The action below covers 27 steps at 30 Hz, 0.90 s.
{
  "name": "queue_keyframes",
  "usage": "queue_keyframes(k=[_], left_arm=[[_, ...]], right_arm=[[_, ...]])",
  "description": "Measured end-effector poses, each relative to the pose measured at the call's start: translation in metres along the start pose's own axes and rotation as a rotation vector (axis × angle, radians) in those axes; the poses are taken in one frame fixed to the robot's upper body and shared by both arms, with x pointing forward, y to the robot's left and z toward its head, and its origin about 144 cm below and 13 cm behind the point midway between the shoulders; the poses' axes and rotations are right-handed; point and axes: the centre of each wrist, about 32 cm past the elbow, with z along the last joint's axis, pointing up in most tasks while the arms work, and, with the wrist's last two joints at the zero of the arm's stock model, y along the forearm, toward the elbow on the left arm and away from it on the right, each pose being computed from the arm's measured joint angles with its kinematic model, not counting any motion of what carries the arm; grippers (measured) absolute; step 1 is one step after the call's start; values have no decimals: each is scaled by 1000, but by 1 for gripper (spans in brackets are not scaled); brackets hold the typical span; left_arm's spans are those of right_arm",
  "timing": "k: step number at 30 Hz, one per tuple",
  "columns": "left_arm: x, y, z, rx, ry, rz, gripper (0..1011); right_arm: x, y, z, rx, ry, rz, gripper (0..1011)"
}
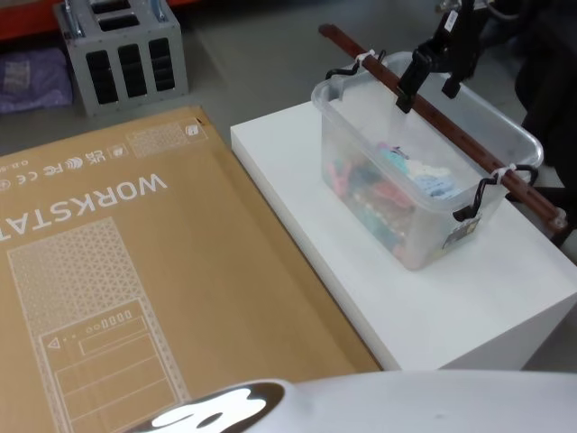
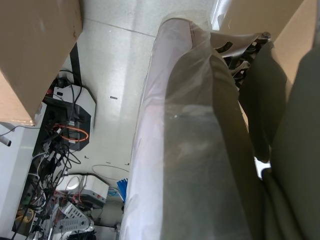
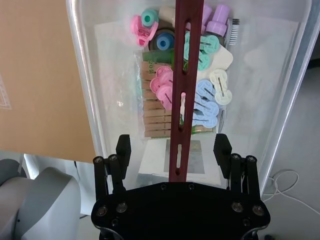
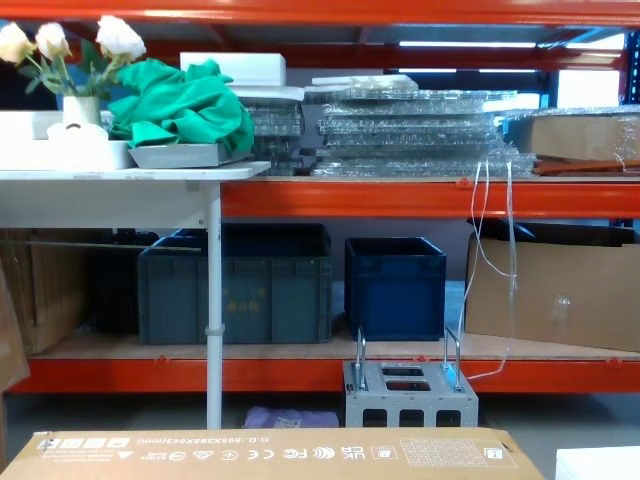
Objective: Use one hand to grasp the basket and place it at the designated location.
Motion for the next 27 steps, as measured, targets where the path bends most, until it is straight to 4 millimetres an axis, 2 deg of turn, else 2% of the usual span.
queue_keyframes(k=[27], left_arm=[[0, 0, 0, 0, 0, 0, 0]], right_arm=[[11, 25, 0, -14, 13, 67, 1000]])
